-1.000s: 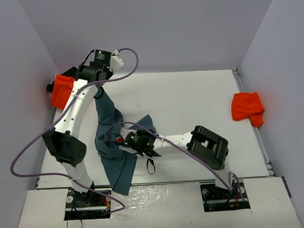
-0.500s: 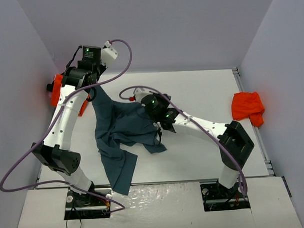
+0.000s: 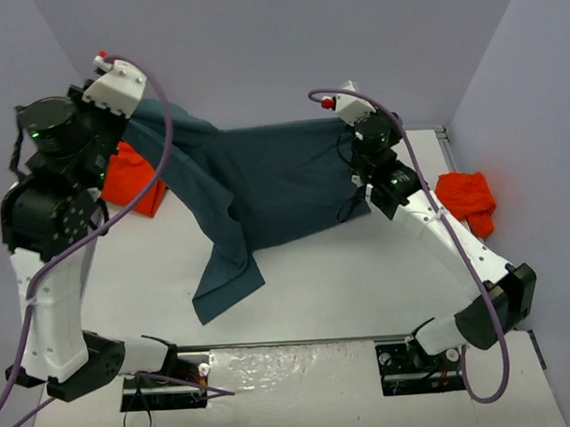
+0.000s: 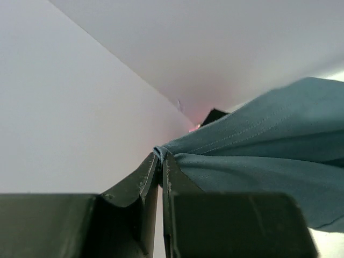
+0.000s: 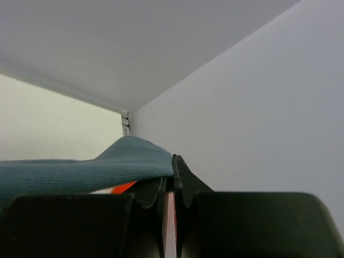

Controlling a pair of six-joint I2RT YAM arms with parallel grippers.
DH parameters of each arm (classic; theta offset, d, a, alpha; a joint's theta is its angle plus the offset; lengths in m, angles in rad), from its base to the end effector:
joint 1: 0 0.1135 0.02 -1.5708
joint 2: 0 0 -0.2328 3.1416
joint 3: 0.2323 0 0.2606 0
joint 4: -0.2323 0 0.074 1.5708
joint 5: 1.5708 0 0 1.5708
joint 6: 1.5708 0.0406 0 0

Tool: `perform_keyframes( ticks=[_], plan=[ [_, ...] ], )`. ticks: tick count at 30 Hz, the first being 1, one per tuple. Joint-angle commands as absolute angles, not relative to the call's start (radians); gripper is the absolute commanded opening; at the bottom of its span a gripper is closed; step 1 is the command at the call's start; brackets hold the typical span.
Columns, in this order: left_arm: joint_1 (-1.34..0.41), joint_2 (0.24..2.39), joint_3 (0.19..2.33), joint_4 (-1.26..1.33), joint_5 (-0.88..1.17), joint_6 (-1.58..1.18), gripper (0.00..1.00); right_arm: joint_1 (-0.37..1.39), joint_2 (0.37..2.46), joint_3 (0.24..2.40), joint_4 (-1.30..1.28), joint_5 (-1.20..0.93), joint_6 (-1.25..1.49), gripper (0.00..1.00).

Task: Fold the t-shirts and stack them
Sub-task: Flatten out the tshirt

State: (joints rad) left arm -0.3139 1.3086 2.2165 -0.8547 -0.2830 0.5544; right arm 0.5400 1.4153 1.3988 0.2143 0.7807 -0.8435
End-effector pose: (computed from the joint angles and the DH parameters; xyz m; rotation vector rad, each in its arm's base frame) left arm 0.1759 -0.0452 0.5812 0.4312 1.4716 0.4063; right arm 0.3057 0.1500 0.4195 -0.3318 1.4402 -0.7809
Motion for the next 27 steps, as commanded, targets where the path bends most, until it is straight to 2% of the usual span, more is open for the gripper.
perform_keyframes(
  ticks=[1,8,14,19,24,27],
  plan=[
    [-0.301,1.225,2.324,-0.847,-0.197,0.524,0.00,0.539,1.329,1.520,0.199,0.801,-0.839,0.00],
    [-0.301,1.165,2.482,-0.957,-0.047,0.495,0.00,0.481,1.295,1.778,-0.017,0.742,-0.734,0.00],
    [-0.318,1.207,2.574,-1.062,0.086,0.513,0.00,0.428,1.276,1.936,-0.158,0.700,-0.655,0.00],
    [-0.360,1.293,2.734,-1.093,0.184,0.493,0.00,0.381,1.265,1.990,-0.194,0.698,-0.633,0.00],
    [-0.412,1.379,2.804,-1.129,0.163,0.539,0.00,0.370,1.267,1.973,-0.228,0.669,-0.635,0.00],
    [-0.451,1.440,2.782,-1.112,0.082,0.588,0.00,0.376,1.300,1.922,-0.228,0.657,-0.657,0.00]
  ],
)
